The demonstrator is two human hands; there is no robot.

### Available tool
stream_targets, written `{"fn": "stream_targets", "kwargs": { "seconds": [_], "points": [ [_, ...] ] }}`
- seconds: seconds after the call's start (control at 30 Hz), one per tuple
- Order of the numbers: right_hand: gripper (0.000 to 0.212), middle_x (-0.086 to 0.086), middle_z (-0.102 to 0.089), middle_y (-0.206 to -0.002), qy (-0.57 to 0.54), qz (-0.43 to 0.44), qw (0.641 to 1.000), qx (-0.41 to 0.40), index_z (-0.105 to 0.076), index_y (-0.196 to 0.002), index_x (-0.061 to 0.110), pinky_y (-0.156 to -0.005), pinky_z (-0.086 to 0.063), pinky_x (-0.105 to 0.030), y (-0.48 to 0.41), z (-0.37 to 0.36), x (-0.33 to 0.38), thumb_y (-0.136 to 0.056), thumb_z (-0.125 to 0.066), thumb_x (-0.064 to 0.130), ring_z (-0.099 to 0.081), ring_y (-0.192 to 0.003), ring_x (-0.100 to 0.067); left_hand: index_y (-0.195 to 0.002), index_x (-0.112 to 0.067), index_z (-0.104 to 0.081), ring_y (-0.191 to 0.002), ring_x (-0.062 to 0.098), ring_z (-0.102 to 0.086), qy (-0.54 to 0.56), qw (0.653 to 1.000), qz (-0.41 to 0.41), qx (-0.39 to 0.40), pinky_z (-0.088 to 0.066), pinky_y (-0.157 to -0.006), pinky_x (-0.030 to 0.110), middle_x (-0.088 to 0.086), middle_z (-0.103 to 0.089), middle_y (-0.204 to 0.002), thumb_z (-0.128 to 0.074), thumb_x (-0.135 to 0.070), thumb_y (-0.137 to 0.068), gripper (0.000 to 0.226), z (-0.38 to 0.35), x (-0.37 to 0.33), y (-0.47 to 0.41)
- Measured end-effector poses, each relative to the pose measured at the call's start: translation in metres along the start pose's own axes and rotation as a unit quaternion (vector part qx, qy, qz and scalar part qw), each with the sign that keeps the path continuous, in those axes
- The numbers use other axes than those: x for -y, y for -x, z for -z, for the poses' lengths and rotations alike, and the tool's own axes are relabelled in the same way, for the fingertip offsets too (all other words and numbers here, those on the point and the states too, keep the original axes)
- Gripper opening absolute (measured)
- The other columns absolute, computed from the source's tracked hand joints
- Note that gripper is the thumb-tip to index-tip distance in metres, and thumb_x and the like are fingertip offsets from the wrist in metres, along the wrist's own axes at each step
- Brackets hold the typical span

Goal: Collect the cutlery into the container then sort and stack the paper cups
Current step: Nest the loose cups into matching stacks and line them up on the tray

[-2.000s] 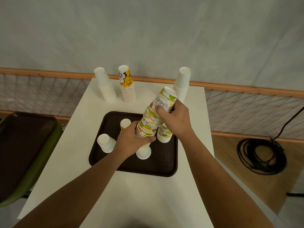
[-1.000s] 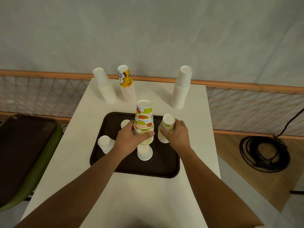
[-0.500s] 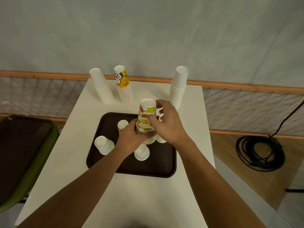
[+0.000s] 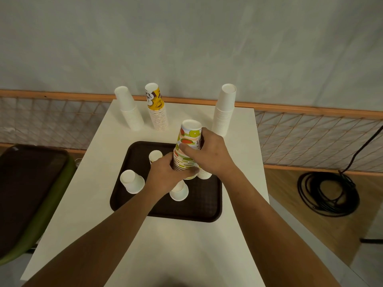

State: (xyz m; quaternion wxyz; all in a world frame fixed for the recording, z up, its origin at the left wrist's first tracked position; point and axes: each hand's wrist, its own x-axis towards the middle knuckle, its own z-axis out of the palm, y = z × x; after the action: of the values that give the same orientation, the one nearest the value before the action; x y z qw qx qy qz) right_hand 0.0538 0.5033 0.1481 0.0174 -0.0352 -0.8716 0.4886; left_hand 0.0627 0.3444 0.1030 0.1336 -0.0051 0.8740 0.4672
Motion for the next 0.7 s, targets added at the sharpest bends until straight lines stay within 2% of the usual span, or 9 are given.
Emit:
{"fn": "stream_targets", "kwargs": {
  "seconds": [0.17,0.3,0.37,0.43,0.53,0.6,0.7],
  "points": [
    [0.054,0.005,-0.069,-0.125,-0.026,0.004,0.999,-0.045,-0.06,-0.13,0.02,-0.092,-0.055,-0.026,-0.001,-0.001,0.0,-0.085,-0.078,0.045,-0.067,-0.107,-0.012,-0.123,-0.026,-0.065,-0.101,0.013,-0.069,-0.024,1.0,0.004,0.001,-0.057,-0.095,0.042,-0.01,-0.073,-0.111,-0.086,-0.062,-0.064,0.072,0.001,0.002,0.0],
    [0.046,0.014,-0.068,-0.11,-0.045,-0.002,0.996,-0.078,-0.062,-0.122,0.023,-0.072,-0.045,-0.006,-0.005,0.004,0.001,-0.085,-0.077,0.045,-0.066,-0.089,0.002,-0.123,-0.027,-0.066,-0.101,0.011,-0.069,-0.025,1.0,0.004,-0.004,-0.057,-0.096,0.042,-0.011,-0.073,-0.112,-0.085,-0.063,-0.064,0.072,0.001,0.004,0.0],
    [0.038,0.021,-0.068,-0.1,-0.088,-0.011,0.991,-0.104,-0.063,-0.114,0.025,-0.063,-0.045,-0.001,-0.006,0.009,0.0,-0.085,-0.078,0.045,-0.065,-0.083,0.012,-0.121,-0.028,-0.067,-0.101,0.009,-0.069,-0.018,1.0,0.004,-0.002,-0.057,-0.095,0.041,-0.012,-0.073,-0.111,-0.087,-0.061,-0.063,0.07,0.001,0.006,-0.001],
    [0.033,0.02,-0.071,-0.095,-0.143,-0.028,0.98,-0.136,-0.067,-0.108,0.025,-0.066,-0.05,-0.005,-0.008,0.017,-0.002,-0.084,-0.077,0.046,-0.067,-0.085,0.012,-0.12,-0.029,-0.067,-0.101,0.007,-0.069,-0.012,1.0,0.006,0.0,-0.057,-0.095,0.04,-0.013,-0.074,-0.11,-0.087,-0.061,-0.062,0.07,0.001,0.009,-0.002],
    [0.028,0.011,-0.076,-0.096,-0.228,-0.059,0.954,-0.184,-0.07,-0.103,0.027,-0.082,-0.06,-0.029,-0.01,0.027,-0.01,-0.083,-0.077,0.045,-0.073,-0.091,-0.004,-0.12,-0.03,-0.068,-0.1,0.004,-0.069,-0.007,1.0,0.005,-0.002,-0.057,-0.094,0.037,-0.016,-0.074,-0.108,-0.086,-0.066,-0.059,0.072,0.002,0.013,-0.003],
    [0.022,0.016,-0.076,-0.095,-0.253,-0.069,0.94,-0.22,-0.069,-0.099,0.033,-0.079,-0.059,-0.027,-0.01,0.032,-0.018,-0.083,-0.077,0.045,-0.073,-0.091,-0.003,-0.121,-0.03,-0.067,-0.102,0.003,-0.068,-0.009,1.0,0.006,-0.005,-0.057,-0.095,0.035,-0.016,-0.073,-0.111,-0.085,-0.067,-0.059,0.074,0.002,0.015,-0.004],
    [0.026,0.024,-0.073,-0.093,-0.216,-0.073,0.94,-0.255,-0.065,-0.099,0.039,-0.07,-0.053,-0.012,-0.005,0.035,-0.031,-0.079,-0.075,0.053,-0.07,-0.09,0.005,-0.125,-0.03,-0.065,-0.104,0.004,-0.066,-0.012,1.0,0.006,-0.005,-0.055,-0.094,0.031,-0.014,-0.072,-0.117,-0.083,-0.067,-0.061,0.077,0.003,0.016,-0.007]
  ]
}}
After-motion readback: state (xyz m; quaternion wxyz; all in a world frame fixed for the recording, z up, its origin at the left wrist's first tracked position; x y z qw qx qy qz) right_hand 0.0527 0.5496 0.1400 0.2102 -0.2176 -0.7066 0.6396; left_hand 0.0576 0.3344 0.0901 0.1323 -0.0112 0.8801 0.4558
